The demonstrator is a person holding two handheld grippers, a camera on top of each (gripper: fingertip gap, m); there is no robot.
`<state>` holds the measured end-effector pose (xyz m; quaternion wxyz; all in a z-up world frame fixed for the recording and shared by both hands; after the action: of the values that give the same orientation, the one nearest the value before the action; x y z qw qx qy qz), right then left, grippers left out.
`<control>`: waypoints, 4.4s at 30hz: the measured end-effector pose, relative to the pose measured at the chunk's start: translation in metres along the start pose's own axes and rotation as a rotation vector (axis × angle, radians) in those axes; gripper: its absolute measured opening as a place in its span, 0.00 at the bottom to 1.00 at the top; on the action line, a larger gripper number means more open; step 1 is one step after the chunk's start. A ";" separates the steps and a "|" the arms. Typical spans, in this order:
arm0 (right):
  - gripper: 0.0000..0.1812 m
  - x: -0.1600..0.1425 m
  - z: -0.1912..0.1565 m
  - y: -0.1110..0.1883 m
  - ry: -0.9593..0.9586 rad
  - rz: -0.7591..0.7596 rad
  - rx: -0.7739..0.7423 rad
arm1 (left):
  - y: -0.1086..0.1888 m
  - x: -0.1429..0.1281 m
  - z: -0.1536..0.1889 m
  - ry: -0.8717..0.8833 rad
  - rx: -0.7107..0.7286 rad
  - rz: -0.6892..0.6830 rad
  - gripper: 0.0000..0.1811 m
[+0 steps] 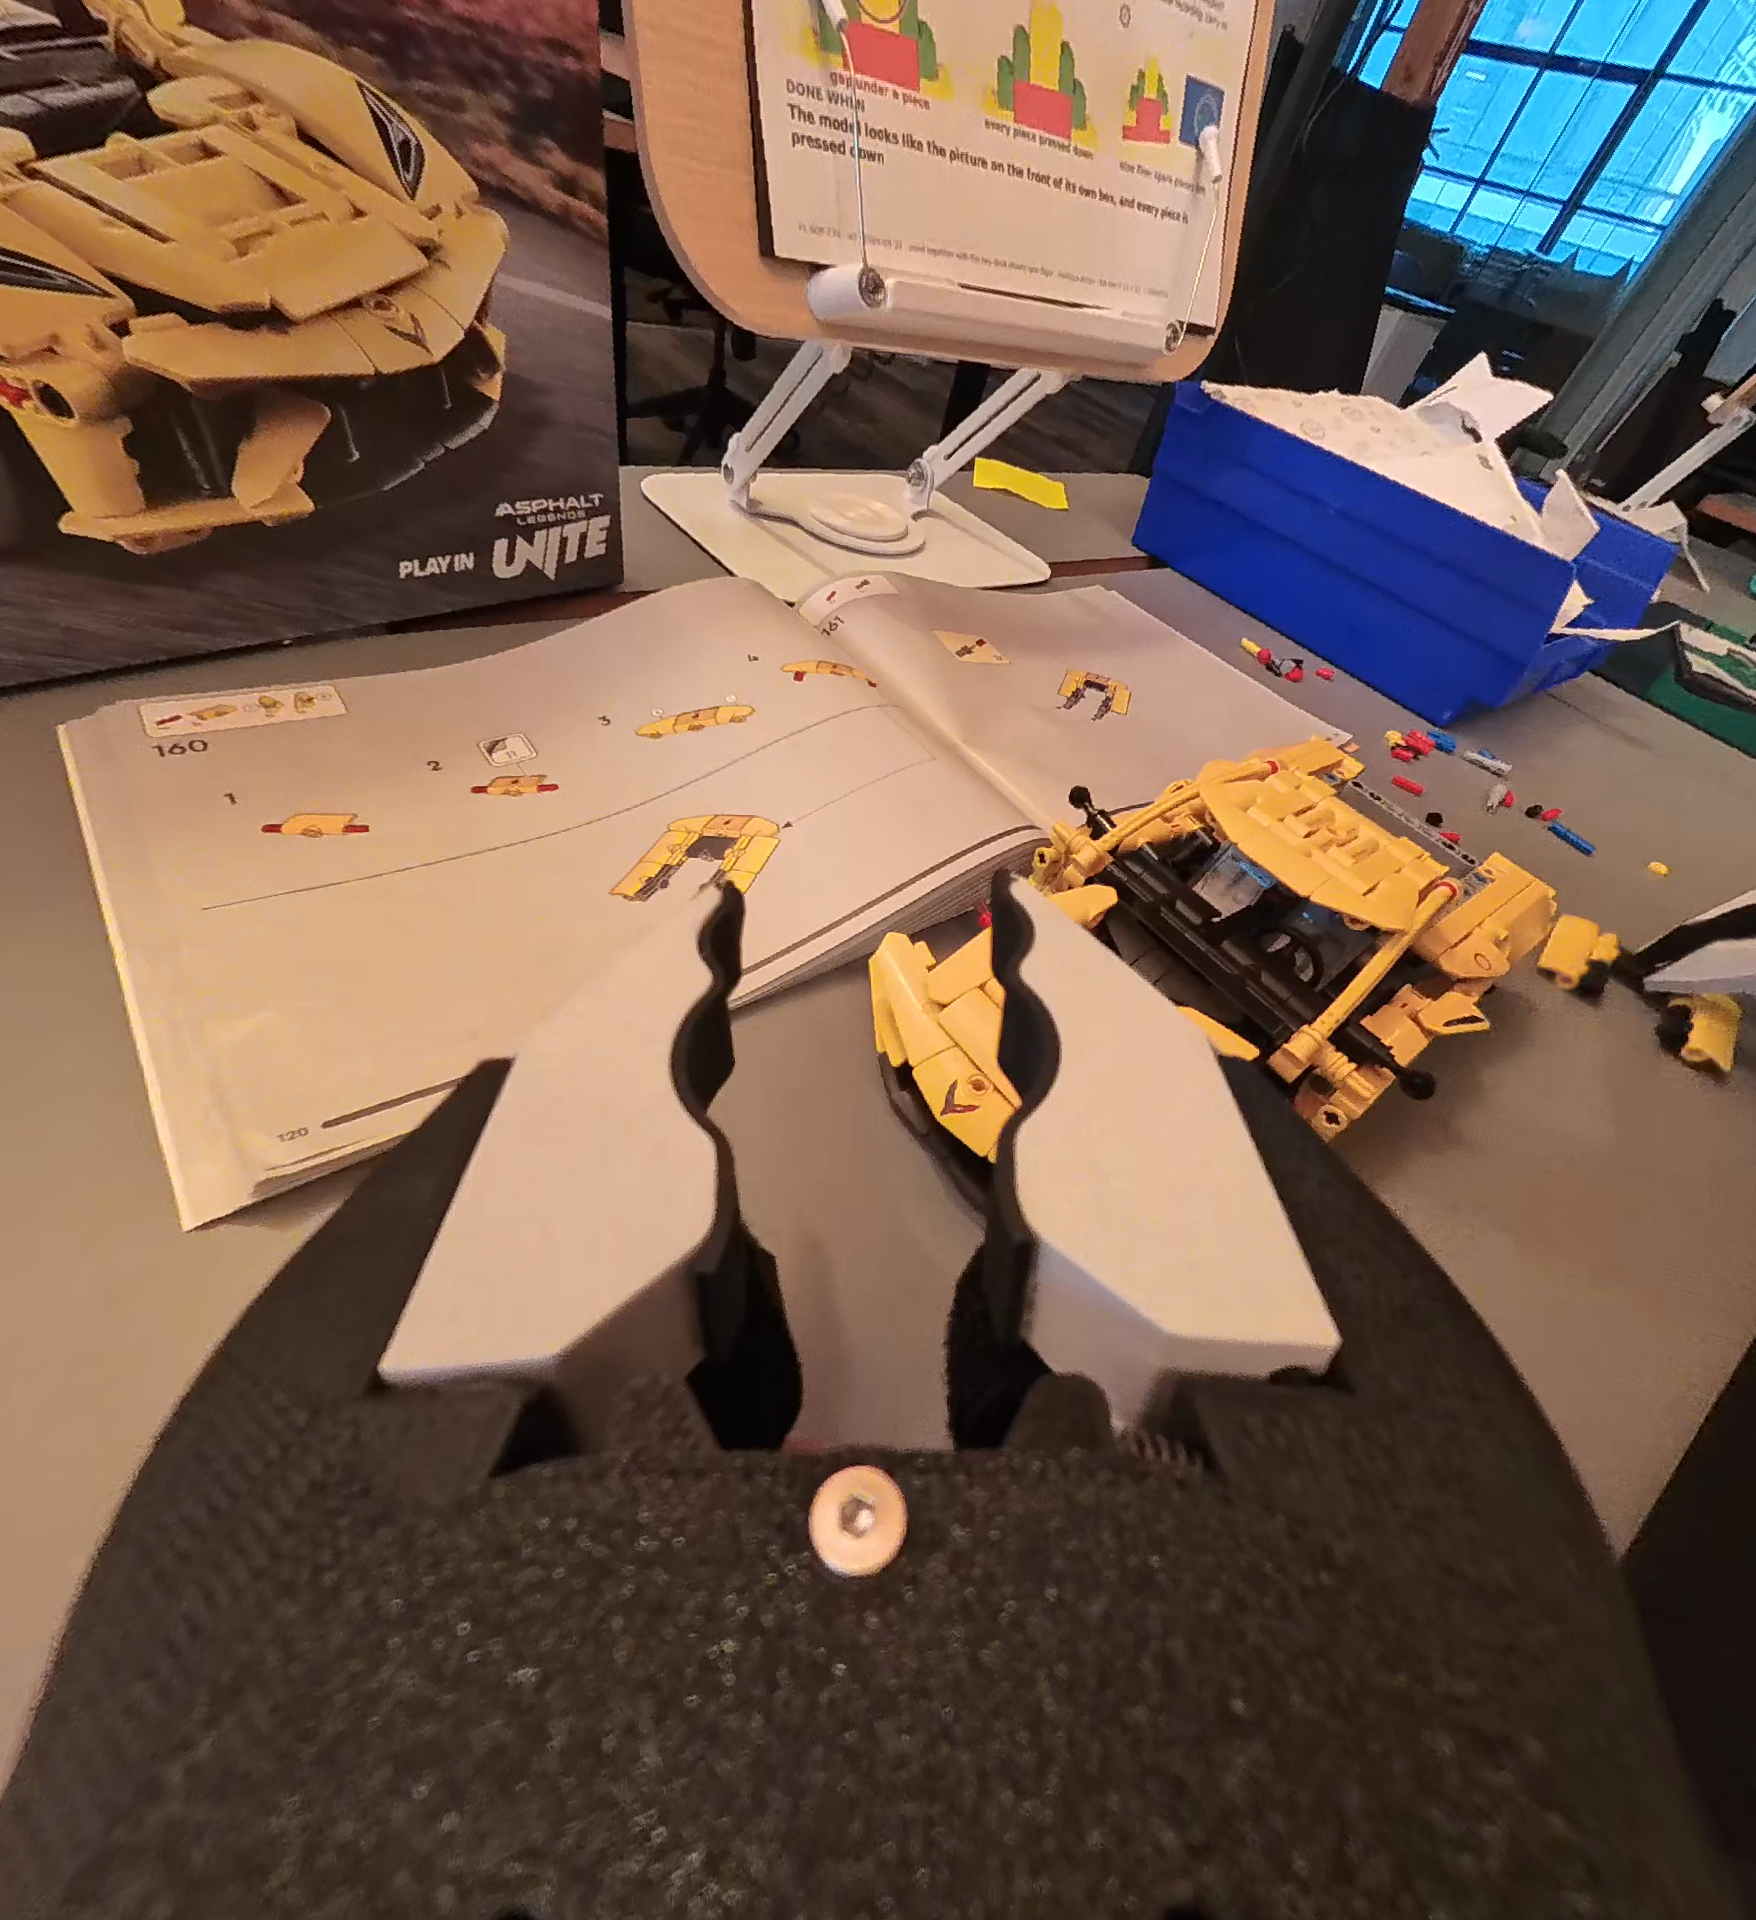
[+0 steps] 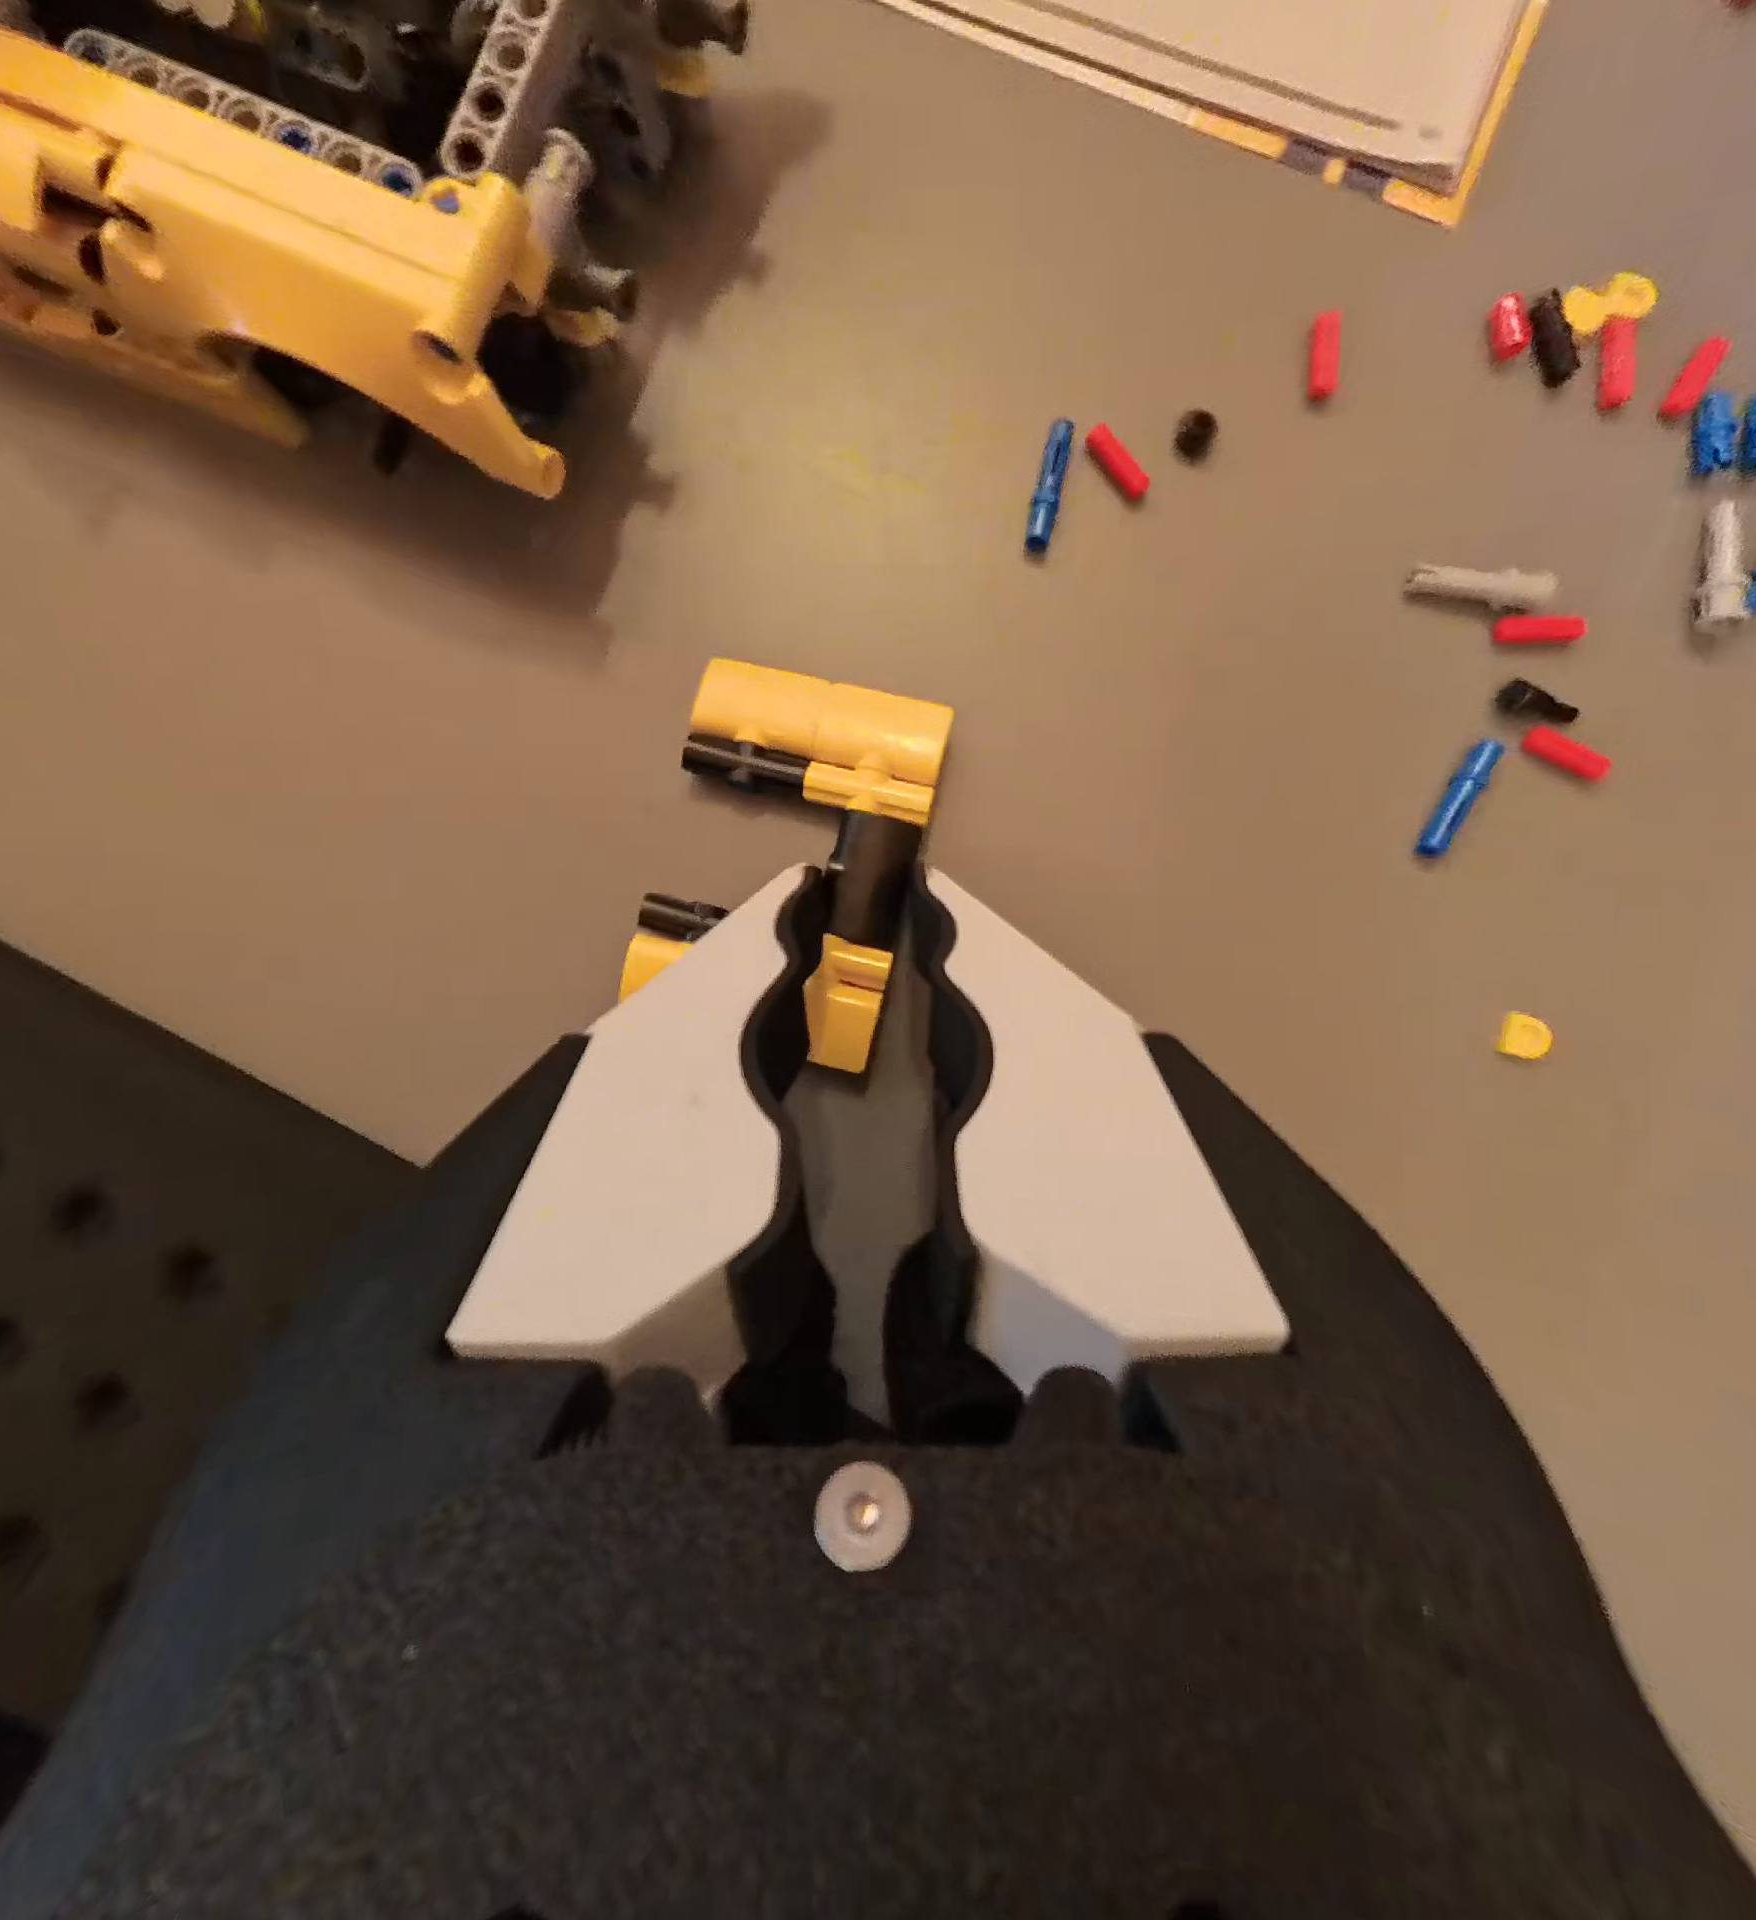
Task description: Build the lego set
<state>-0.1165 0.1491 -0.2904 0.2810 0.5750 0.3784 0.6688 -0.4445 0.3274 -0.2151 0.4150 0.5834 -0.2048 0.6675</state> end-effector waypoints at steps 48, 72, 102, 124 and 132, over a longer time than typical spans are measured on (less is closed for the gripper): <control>0.11 0.096 -0.131 0.016 0.066 0.555 0.428 | 0.152 -0.074 -0.065 0.115 0.323 -0.361 0.23; 0.10 0.098 -0.128 0.019 0.027 0.573 0.463 | 0.102 -0.064 -0.101 0.105 0.434 -0.422 0.13; 0.16 0.062 0.054 0.006 0.020 0.373 0.012 | -0.013 -0.007 0.155 -0.090 -0.541 -0.283 0.18; 0.08 0.035 0.125 -0.037 0.026 0.202 -0.058 | -0.026 0.054 -0.047 0.056 -0.016 0.116 0.18; 0.08 0.063 -0.033 0.017 0.360 0.315 0.410 | -0.030 0.046 -0.049 0.012 0.013 0.075 0.18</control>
<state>-0.1594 0.1848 -0.2428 -0.0194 0.5435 0.4553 0.7049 -0.4496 0.3960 -0.1890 0.3872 0.5741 -0.2196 0.6873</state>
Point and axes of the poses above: each gripper's, where its closed fingertips meet, y back along the fingers, x out of its top, z = x × y across the jaws, the point moved 1 cm from there along y, back along the fingers, and after that the axes turned 4 degrees about -x, right-handed, at the moved point
